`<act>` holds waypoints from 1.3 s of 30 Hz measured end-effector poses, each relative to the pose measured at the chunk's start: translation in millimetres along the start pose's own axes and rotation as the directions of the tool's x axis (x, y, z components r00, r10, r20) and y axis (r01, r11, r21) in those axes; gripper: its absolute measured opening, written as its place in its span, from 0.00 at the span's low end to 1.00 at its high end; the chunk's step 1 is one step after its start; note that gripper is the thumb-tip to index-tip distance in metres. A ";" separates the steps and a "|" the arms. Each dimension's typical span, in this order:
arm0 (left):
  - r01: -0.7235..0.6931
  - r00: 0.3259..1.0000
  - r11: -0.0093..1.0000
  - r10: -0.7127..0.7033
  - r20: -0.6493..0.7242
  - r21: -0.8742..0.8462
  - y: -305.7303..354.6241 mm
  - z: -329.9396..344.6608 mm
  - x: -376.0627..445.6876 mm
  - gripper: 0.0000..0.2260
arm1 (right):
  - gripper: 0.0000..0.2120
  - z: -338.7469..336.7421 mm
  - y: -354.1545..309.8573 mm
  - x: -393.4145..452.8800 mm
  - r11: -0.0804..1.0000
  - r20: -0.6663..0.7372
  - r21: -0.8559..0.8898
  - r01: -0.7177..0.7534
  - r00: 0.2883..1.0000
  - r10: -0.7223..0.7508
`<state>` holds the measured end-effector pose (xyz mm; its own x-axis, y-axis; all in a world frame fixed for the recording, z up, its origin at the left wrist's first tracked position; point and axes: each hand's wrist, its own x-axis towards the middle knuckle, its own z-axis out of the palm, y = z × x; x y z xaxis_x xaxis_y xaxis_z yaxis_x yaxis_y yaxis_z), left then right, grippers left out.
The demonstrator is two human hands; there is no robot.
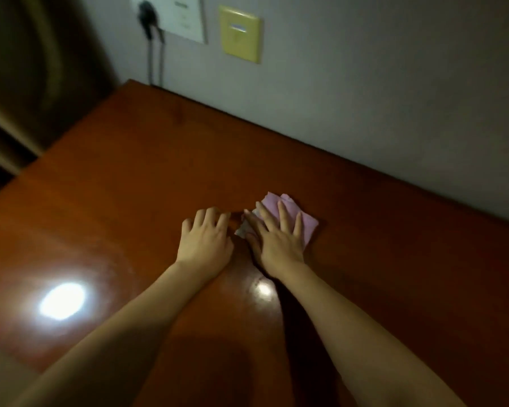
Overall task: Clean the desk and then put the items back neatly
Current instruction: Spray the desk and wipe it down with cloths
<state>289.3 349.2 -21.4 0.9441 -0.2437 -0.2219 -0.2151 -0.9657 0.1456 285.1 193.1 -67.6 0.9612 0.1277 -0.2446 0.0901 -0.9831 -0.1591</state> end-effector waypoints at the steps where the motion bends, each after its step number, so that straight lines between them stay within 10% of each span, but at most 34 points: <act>1: 0.032 0.999 0.999 -0.032 -0.005 -0.001 -27.3 -4.4 1.5 0.23 | 0.24 -0.6 -22.1 17.1 0.999 0.003 -0.014 0.029 1.000 -0.029; 17: 0.406 0.909 0.909 -0.412 -0.063 -0.092 -316.7 -27.2 -10.2 0.25 | 0.27 -9.7 -281.0 224.2 0.946 -0.013 -0.138 0.295 0.954 -0.299; 39: 0.428 0.893 0.879 -0.447 -0.048 -0.208 -305.5 -23.8 -27.4 0.24 | 0.25 2.3 -305.1 209.5 0.886 0.019 -0.185 0.426 0.903 -0.430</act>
<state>335.0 653.0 -36.8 0.9516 0.2177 -0.2168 0.2671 -0.9351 0.2331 458.3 520.1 -72.5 0.8238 0.5407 -0.1701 0.5375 -0.8405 -0.0685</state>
